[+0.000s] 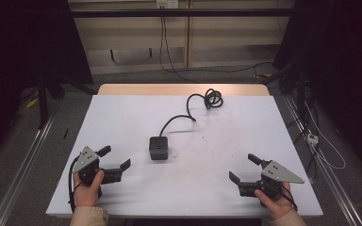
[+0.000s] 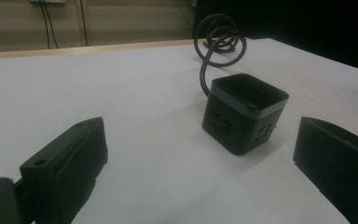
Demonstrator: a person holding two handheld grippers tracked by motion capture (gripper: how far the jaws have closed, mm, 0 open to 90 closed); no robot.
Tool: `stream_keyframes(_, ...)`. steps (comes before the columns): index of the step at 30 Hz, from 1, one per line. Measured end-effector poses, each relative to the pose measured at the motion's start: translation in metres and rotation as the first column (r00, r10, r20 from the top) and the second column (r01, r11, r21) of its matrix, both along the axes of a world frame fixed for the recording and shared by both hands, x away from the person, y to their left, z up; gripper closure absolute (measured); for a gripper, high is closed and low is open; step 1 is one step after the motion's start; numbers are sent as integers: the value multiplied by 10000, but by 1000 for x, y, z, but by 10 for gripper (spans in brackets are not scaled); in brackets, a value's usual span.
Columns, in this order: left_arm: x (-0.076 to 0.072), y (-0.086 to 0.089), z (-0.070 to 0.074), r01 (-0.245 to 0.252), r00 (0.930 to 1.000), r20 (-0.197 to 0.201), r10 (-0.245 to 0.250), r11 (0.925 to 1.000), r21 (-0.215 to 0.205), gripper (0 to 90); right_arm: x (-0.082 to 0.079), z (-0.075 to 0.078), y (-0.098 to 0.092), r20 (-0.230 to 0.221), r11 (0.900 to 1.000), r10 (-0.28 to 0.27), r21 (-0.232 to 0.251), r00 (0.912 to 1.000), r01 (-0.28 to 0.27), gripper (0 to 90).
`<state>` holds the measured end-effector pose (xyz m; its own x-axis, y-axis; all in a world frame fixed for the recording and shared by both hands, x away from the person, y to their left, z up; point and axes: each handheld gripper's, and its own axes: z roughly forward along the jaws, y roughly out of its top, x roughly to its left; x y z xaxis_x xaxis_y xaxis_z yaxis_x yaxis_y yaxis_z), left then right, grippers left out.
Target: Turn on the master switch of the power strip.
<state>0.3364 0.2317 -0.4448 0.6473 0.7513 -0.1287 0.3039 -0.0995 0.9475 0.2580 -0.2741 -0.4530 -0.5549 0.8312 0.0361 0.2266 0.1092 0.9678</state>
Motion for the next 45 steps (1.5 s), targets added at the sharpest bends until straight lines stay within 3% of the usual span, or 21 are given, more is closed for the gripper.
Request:
stream_keyframes(11,4,-7,2,33,10000,-48,-33,9999,-109,25,1,0,2,-7,10000,48,17,10000,-48,44)
stream_keyframes(19,9,-14,7,33,10000,-18,-34,9983,-576,31,1,1,2,7,10000,53,9,10000,-53,46)
stream_keyframes(45,23,-40,12,671,9976,-152,-674,9975,-217,135,2,2,2,53,10000,48,15,10000,-48,50)
